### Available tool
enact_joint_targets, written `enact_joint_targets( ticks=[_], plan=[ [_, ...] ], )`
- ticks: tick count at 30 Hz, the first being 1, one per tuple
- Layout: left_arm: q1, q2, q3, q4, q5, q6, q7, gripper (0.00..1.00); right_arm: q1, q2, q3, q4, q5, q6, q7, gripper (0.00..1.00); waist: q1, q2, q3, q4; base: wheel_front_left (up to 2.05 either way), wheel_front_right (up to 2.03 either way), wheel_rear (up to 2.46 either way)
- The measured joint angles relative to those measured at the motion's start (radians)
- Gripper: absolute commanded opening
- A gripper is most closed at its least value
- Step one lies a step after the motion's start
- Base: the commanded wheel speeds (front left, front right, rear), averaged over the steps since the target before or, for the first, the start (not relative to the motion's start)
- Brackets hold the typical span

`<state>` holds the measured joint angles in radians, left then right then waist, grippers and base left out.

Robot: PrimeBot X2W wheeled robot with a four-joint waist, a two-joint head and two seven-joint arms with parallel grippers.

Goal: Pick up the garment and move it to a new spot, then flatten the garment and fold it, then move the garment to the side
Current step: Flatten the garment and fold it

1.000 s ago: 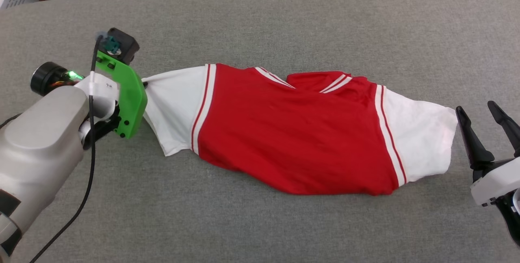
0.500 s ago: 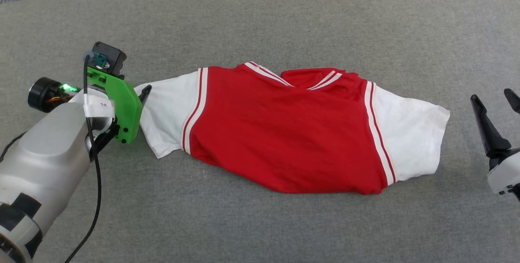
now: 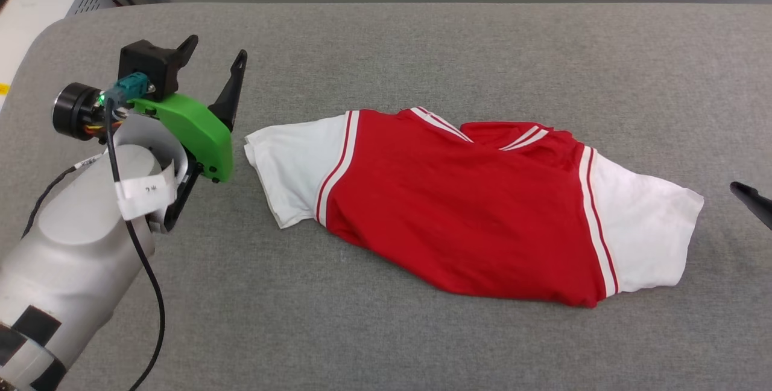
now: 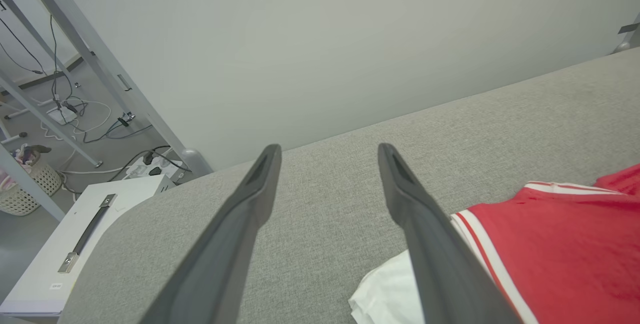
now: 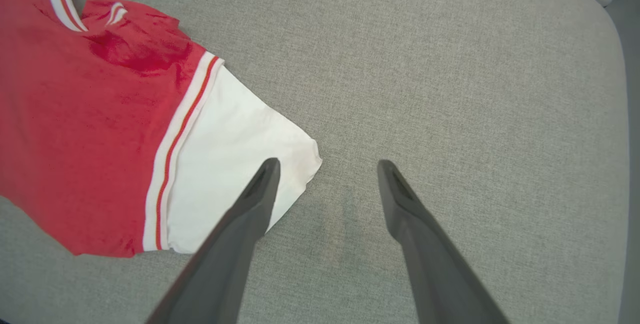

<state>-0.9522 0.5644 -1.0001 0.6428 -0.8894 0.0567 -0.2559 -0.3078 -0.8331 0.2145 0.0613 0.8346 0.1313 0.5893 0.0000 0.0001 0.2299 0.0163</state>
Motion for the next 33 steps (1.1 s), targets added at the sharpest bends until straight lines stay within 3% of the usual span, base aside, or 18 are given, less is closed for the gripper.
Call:
enact_joint_targets(
  ticks=[7, 17, 24, 25, 26, 33],
  plan=[
    [0.138, 0.028, 0.107, -0.221, 0.103, 0.089, 0.000, 1.00, -0.128, -0.011, 0.114, 0.073, 0.002, 0.000, 0.252, 1.00, 0.0000, -0.0001, 0.044, 0.044, 0.00, 0.00, 0.00],
    [0.140, 0.024, 0.164, -0.278, 0.155, 0.098, 0.000, 1.00, -0.246, 0.045, 0.242, 0.272, -0.062, 0.000, 0.225, 1.00, 0.0000, -0.0001, 0.133, 0.085, 0.00, 0.00, 0.00],
    [0.140, 0.009, 0.199, -0.264, 0.172, 0.095, 0.000, 1.00, -0.268, 0.012, 0.328, 0.304, -0.008, 0.000, 0.199, 1.00, -0.0001, -0.0001, 0.164, 0.098, 0.00, 0.00, 0.00],
    [0.140, 0.010, 0.203, -0.261, 0.174, 0.091, 0.000, 1.00, -0.270, 0.008, 0.341, 0.303, -0.006, 0.000, 0.187, 0.96, -0.0001, -0.0001, 0.163, 0.096, 0.00, 0.00, 0.00],
    [0.140, 0.010, 0.205, -0.259, 0.178, 0.088, 0.000, 1.00, -0.271, 0.007, 0.350, 0.302, -0.006, 0.000, 0.173, 0.00, -0.0001, -0.0001, 0.161, 0.094, 0.00, 0.00, 0.00],
    [0.139, 0.014, 0.215, -0.218, 0.188, 0.061, 0.000, 1.00, -0.288, 0.010, 0.384, 0.293, 0.030, 0.000, 0.000, 0.00, 0.0000, 0.0000, 0.123, 0.070, 0.00, 0.00, 0.00]
  ],
)
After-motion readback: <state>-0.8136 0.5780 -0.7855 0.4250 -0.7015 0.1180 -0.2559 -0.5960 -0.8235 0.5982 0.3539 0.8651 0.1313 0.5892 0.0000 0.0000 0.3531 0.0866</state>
